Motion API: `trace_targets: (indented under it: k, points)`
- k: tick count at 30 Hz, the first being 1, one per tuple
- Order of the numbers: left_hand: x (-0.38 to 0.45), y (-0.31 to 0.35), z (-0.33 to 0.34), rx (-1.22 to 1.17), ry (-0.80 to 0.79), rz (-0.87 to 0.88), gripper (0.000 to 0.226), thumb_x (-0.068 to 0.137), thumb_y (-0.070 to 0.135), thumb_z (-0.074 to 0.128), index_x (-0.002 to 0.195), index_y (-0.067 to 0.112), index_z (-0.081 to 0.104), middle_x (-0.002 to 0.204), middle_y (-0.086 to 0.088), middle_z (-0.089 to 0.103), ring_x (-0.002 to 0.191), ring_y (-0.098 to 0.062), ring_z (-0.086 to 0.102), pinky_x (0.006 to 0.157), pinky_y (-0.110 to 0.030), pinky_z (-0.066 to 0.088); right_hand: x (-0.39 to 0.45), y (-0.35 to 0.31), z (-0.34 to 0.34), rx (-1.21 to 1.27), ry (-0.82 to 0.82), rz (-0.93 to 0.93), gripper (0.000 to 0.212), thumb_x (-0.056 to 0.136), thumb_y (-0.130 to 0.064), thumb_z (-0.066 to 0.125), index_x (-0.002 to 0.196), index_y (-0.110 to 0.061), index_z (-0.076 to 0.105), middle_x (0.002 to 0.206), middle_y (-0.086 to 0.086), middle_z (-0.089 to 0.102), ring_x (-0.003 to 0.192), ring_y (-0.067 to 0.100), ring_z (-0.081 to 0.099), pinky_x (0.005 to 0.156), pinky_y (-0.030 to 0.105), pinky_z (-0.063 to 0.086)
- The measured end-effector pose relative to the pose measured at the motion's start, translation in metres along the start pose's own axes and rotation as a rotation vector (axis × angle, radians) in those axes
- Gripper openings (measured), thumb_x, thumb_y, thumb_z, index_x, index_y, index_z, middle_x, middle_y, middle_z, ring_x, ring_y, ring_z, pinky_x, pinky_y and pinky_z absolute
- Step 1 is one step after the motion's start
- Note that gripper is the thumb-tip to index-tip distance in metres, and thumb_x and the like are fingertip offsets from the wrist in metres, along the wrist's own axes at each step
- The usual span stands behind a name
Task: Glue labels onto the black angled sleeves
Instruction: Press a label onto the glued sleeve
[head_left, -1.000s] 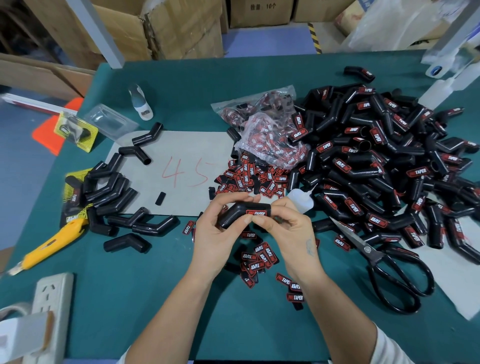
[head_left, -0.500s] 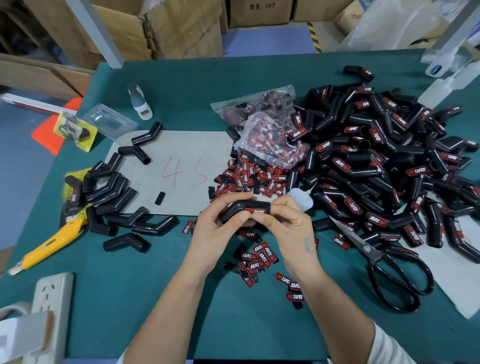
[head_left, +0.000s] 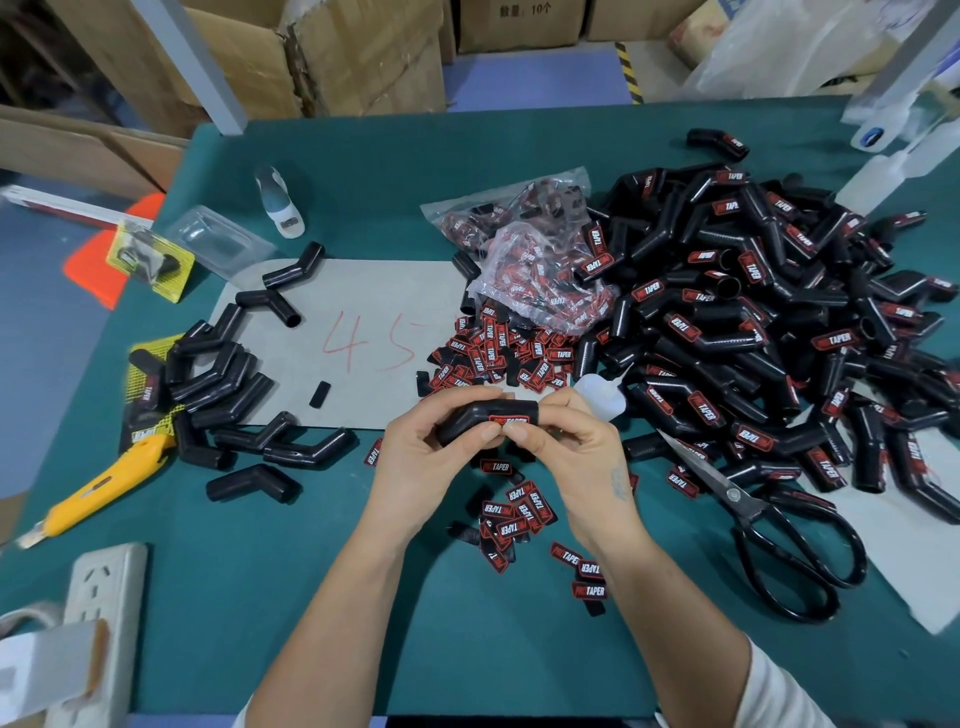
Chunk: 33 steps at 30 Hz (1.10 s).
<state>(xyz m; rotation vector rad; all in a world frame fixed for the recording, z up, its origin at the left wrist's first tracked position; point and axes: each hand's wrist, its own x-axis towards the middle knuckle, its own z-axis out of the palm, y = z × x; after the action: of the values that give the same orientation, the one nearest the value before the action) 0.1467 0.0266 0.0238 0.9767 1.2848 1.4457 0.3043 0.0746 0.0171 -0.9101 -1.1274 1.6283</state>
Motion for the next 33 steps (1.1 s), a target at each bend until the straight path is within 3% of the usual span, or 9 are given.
trace_targets:
  k: [4, 8, 14, 16, 19, 23, 26, 33]
  points:
    - [-0.001, 0.003, 0.001, -0.007, 0.015, -0.008, 0.029, 0.084, 0.024, 0.079, 0.110, 0.035, 0.081, 0.112, -0.003, 0.079, 0.103, -0.021, 0.076, 0.090, -0.035, 0.063, 0.000, 0.003, -0.003, 0.033, 0.001, 0.019, 0.012, 0.075, -0.006, 0.080, 0.087, -0.005, 0.082, 0.087, 0.002, 0.060, 0.086, 0.010, 0.065, 0.083, 0.022, 0.055]
    - [-0.001, 0.003, 0.001, -0.005, 0.019, -0.013, 0.029, 0.082, 0.027, 0.081, 0.110, 0.033, 0.081, 0.109, -0.004, 0.080, 0.099, -0.020, 0.076, 0.089, -0.035, 0.063, 0.002, 0.006, -0.004, 0.011, 0.014, 0.027, 0.029, 0.075, -0.008, 0.081, 0.092, 0.014, 0.074, 0.090, 0.011, 0.055, 0.088, 0.014, 0.062, 0.084, 0.024, 0.055]
    - [-0.001, 0.004, 0.001, -0.008, 0.022, -0.020, 0.029, 0.081, 0.028, 0.081, 0.110, 0.031, 0.081, 0.108, -0.004, 0.080, 0.096, -0.019, 0.076, 0.088, -0.035, 0.063, 0.002, 0.007, -0.003, 0.008, 0.032, 0.003, 0.035, 0.074, -0.007, 0.081, 0.087, 0.023, 0.067, 0.092, 0.019, 0.051, 0.090, 0.027, 0.055, 0.085, 0.031, 0.052]
    - [-0.002, 0.004, 0.001, -0.010, 0.021, -0.016, 0.029, 0.081, 0.027, 0.081, 0.109, 0.033, 0.081, 0.108, -0.004, 0.080, 0.097, -0.019, 0.076, 0.087, -0.033, 0.063, 0.002, 0.006, -0.003, 0.012, 0.036, 0.008, 0.032, 0.074, -0.006, 0.081, 0.086, 0.020, 0.069, 0.091, 0.018, 0.051, 0.090, 0.026, 0.056, 0.084, 0.028, 0.055]
    - [-0.001, 0.004, 0.000, 0.013, 0.021, -0.008, 0.029, 0.082, 0.027, 0.080, 0.110, 0.036, 0.081, 0.110, -0.003, 0.079, 0.099, -0.019, 0.076, 0.089, -0.034, 0.063, 0.002, 0.003, -0.002, 0.010, -0.002, 0.029, 0.009, 0.075, -0.008, 0.081, 0.084, -0.003, 0.081, 0.092, 0.014, 0.055, 0.091, 0.023, 0.059, 0.087, 0.029, 0.056]
    - [-0.001, 0.003, -0.001, 0.089, 0.027, 0.020, 0.029, 0.083, 0.030, 0.080, 0.110, 0.040, 0.080, 0.112, 0.002, 0.079, 0.103, -0.020, 0.075, 0.095, -0.037, 0.061, 0.000, 0.000, 0.002, 0.007, -0.036, 0.028, 0.018, 0.076, -0.010, 0.082, 0.089, -0.024, 0.085, 0.091, 0.004, 0.060, 0.090, 0.019, 0.059, 0.089, 0.029, 0.055]
    - [-0.003, 0.003, 0.001, 0.100, 0.028, 0.023, 0.030, 0.083, 0.030, 0.081, 0.111, 0.040, 0.080, 0.111, 0.002, 0.080, 0.102, -0.019, 0.075, 0.094, -0.036, 0.061, -0.002, -0.002, 0.001, 0.004, -0.029, 0.030, 0.017, 0.077, -0.012, 0.082, 0.087, -0.025, 0.086, 0.091, 0.005, 0.060, 0.092, 0.024, 0.059, 0.091, 0.032, 0.055]
    - [-0.002, 0.006, -0.001, 0.114, 0.012, 0.057, 0.034, 0.084, 0.019, 0.081, 0.109, 0.040, 0.080, 0.113, 0.004, 0.080, 0.106, -0.016, 0.075, 0.093, -0.023, 0.057, -0.003, -0.006, 0.003, 0.015, -0.031, 0.050, 0.015, 0.076, -0.013, 0.081, 0.084, -0.025, 0.086, 0.090, 0.005, 0.058, 0.090, 0.015, 0.061, 0.087, 0.025, 0.054]
